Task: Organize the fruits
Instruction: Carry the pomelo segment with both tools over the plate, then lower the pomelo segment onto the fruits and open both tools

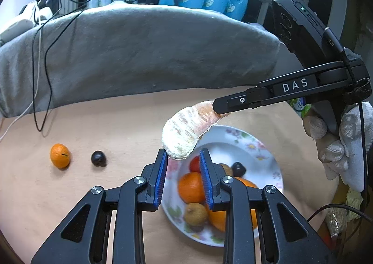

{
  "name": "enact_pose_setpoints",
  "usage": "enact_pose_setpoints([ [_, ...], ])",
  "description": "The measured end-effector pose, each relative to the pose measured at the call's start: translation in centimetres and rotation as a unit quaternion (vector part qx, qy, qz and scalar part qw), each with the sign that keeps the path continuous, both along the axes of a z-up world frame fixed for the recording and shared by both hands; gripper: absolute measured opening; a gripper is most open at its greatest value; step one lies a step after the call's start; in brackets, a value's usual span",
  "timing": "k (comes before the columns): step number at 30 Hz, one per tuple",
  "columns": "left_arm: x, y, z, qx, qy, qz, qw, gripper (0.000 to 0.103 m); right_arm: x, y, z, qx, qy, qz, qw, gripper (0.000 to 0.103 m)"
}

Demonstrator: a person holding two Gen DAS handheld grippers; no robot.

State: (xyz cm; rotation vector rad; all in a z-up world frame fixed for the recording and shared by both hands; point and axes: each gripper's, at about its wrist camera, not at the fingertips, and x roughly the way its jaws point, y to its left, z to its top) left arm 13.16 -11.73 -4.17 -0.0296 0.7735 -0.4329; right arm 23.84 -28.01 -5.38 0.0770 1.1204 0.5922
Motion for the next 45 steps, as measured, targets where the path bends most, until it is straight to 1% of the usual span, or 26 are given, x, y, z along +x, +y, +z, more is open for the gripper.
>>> enact_pose_setpoints([
  [5,-0.3,-1.0,0.3,0.001,-0.002,-0.014,0.9999,0.026,-1.2,-1.4,0.7,-0.003,-0.009,-0.009,1.000,0.026],
  [15,-0.8,-2.9,0.3,-0.002,0.004,-0.036,0.9994,0.026,-2.7,-3.7,1.2,-0.009,-0.015,-0.024,1.000,0.026],
  [21,-0.9,-3.3,0.5,-0.005,0.002,-0.044,0.9990,0.026,-3.1,-4.8,0.9,-0.003,-0.007,-0.031,0.999,0.026],
  [32,-1.4,-3.4,0.5,-0.013,0.009,-0.056,0.9983,0.026,-3.7,-5.6,0.9,0.001,-0.005,-0.040,0.999,0.026],
  [45,-2.0,-2.6,0.9,-0.021,-0.003,-0.052,0.9984,0.026,-4.3,-5.9,1.2,-0.003,-0.021,-0.049,0.999,0.026],
])
